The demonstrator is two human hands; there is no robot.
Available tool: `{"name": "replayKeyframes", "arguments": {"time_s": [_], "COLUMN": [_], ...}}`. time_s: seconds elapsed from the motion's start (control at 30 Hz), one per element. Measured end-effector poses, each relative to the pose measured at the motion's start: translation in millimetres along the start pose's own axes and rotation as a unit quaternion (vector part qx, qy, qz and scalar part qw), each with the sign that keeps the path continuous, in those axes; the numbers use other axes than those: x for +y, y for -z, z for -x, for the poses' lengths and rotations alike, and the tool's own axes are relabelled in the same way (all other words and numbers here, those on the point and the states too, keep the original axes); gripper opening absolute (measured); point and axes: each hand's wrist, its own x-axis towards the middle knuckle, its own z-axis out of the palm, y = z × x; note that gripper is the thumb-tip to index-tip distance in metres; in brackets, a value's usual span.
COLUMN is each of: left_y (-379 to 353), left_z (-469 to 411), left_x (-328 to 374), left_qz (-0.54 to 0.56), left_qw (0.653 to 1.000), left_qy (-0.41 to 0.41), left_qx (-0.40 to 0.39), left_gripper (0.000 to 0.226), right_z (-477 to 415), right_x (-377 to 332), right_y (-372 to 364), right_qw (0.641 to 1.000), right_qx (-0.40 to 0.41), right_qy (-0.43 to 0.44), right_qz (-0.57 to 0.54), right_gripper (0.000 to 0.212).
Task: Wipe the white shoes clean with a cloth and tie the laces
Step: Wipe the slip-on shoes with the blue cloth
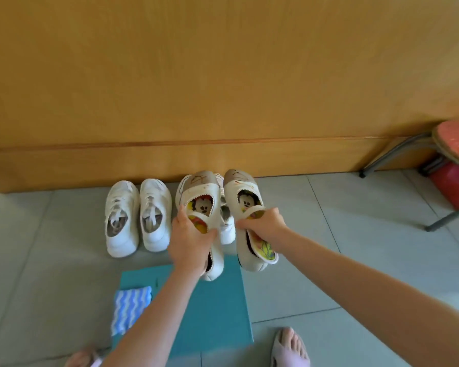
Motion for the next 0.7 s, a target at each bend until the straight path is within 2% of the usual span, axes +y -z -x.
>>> {"name": "replayKeyframes", "arguments": {"time_s": [0.13,0.3,0.4,0.7], "left_y": [29,35,29,1], "left_z": [33,66,80,99], "left_x": [-51,-99,-111,-121], "left_qz": [-0.043,-0.054,-0.089,-0.098], "left_qw": [0.999,0.997,0.993,0.989], "left_qy": [0.032,0.059,0.082,0.109], "left_qx": [0.006,0.011,0.003,-0.025], "left_gripper": [0.087,0.090,0.092,0.093], "right_z": [44,76,90,96], "right_x": [20,59,79,103], "right_y": [-48,-99,-119,-131], "right_qw": [0.992,0.996,0.996,0.992], "right_qx": [0.010,-0.007,-0.004,0.030], "right_qy": [0.036,-0.010,-0.040,-0.051], "right_qz": [0.117,0.093,0.081,0.110], "right_gripper": [0.093,0.096,0.089,0.088]}}
